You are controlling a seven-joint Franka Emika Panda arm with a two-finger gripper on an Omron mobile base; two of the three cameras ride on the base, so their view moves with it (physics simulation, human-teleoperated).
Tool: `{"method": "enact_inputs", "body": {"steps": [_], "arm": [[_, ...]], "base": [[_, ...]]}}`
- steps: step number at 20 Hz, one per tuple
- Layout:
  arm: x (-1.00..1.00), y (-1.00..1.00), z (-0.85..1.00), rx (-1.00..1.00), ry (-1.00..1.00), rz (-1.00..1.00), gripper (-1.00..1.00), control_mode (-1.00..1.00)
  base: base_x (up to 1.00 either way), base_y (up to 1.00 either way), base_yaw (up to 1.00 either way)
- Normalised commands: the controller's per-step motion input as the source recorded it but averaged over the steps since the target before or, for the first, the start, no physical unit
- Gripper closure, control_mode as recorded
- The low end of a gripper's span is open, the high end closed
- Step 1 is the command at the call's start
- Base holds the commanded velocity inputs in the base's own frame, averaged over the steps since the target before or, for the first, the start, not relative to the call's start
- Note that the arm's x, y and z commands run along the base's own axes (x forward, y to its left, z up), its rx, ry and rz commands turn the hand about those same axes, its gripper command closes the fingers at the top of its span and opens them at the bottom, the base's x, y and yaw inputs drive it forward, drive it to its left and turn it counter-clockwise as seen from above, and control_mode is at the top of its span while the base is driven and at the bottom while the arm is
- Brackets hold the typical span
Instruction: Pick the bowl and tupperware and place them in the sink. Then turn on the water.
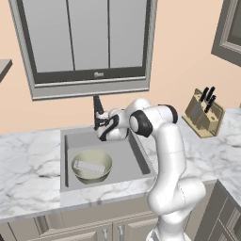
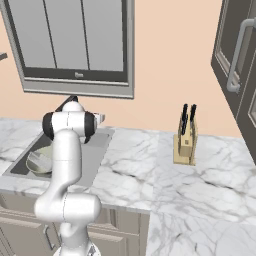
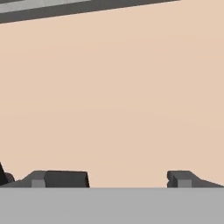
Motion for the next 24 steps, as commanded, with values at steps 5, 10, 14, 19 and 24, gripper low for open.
{"method": "enact_inputs", "body": {"steps": [5, 10, 14, 19, 24], "arm": [[0.00, -0.22, 0.00, 0.00, 0.00, 0.00, -1.00, -1.00], [0.00, -0.33, 0.00, 0.00, 0.00, 0.02, -1.00, -1.00], [0.00, -0.43, 0.00, 0.00, 0.00, 0.03, -1.00, -1.00], [0.00, -0.49, 0.00, 0.00, 0.00, 0.05, -1.00, -1.00], [0.00, -0.66, 0.00, 0.00, -0.01, 0.10, -1.00, -1.00]], "base": [[0.00, 0.00, 0.00], [0.00, 0.00, 0.00], [0.00, 0.00, 0.00], [0.00, 0.00, 0.00], [0.00, 0.00, 0.00]]}}
